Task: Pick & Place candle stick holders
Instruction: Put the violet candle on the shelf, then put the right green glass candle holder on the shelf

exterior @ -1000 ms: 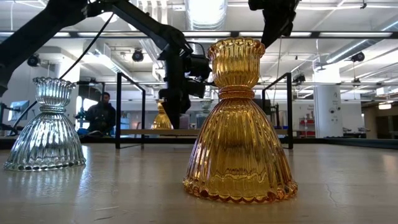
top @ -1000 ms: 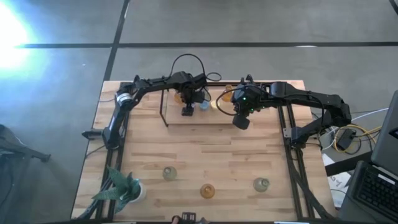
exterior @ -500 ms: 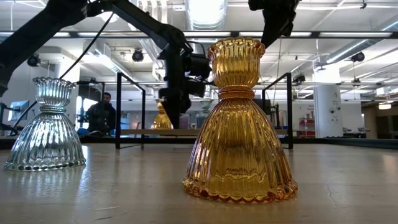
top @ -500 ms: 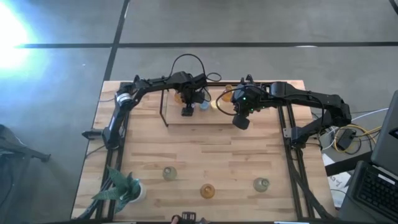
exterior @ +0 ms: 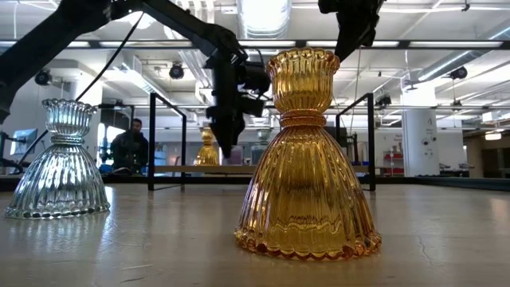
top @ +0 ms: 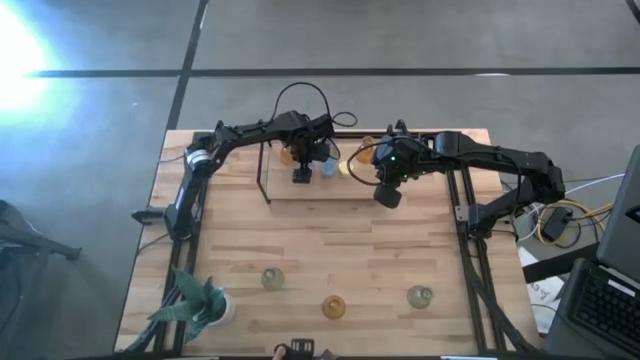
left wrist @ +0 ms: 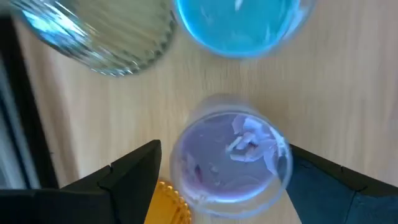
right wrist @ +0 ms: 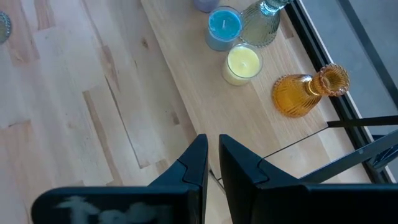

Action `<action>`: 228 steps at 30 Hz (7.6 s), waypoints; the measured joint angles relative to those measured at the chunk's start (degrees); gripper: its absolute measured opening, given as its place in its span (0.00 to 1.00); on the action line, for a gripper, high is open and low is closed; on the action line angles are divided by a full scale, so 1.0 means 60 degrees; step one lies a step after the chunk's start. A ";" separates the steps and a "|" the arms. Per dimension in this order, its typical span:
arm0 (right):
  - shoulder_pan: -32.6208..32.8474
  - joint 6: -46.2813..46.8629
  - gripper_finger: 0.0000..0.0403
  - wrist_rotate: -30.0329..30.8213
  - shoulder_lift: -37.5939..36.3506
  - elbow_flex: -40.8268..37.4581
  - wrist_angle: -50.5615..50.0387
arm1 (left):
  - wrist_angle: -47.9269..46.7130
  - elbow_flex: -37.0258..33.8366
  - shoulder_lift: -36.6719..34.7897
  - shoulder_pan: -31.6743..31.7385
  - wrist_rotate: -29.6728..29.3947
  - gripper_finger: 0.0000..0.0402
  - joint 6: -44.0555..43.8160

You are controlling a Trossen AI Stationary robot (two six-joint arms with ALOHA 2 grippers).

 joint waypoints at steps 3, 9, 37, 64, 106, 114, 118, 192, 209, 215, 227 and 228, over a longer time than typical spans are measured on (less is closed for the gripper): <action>0.0000 -0.0001 0.08 0.0000 0.0000 0.0000 -0.0001 | -0.0204 0.0395 -0.0102 0.0000 0.0005 0.79 -0.0124; 0.0000 0.0002 0.08 0.0000 0.0000 0.0001 -0.0007 | -0.1168 0.1566 -0.0616 0.0000 -0.0042 0.79 -0.0877; 0.1958 0.4204 0.08 -0.0022 -0.2452 0.0386 -0.1847 | 0.2327 -0.2279 -0.8194 -0.1800 0.0651 0.79 -0.5896; 0.7350 0.8402 0.08 0.0334 -0.0657 -0.0120 -0.1958 | 0.3533 -0.8000 -1.2099 -0.4324 -0.2068 0.79 -1.1844; 0.8673 1.5803 0.55 -0.0535 0.1558 -0.0124 -0.1766 | 0.2770 -0.7985 -1.2487 -0.4856 -0.4728 0.79 -0.8935; 0.9095 1.6719 0.59 -0.0503 0.1817 -0.0127 -0.2065 | 0.2769 -0.7985 -1.2484 -0.4856 -0.4752 0.79 -0.8739; 0.9295 1.7646 0.58 -0.0502 0.1746 -0.0480 -0.2159 | 0.2781 -0.7938 -1.2483 -0.4856 -0.4749 0.79 -0.8786; 0.0855 0.6303 0.05 -0.1384 -0.0039 -0.0131 -0.0666 | 0.3645 -0.7949 -1.2479 -0.4852 -0.5281 0.76 -0.7854; -0.1409 -0.0220 0.05 -0.1746 0.2999 0.2847 -0.3279 | 0.3611 -0.7977 -1.2479 -0.4853 -0.5281 0.75 -0.7883; -0.1823 -0.2294 0.05 -0.1756 0.3869 0.3730 -0.3471 | 0.3604 -0.7985 -1.2479 -0.4854 -0.5278 0.75 -0.7897; -0.2659 -0.4525 0.05 -0.1972 0.5216 0.4860 -0.4359 | 0.3367 -0.7992 -1.2479 -0.4852 -0.5284 0.75 -0.8061; -0.2704 -0.4587 0.05 -0.2016 0.5287 0.4901 -0.4356 | 0.3365 -0.7992 -1.2479 -0.4852 -0.5301 0.75 -0.8061</action>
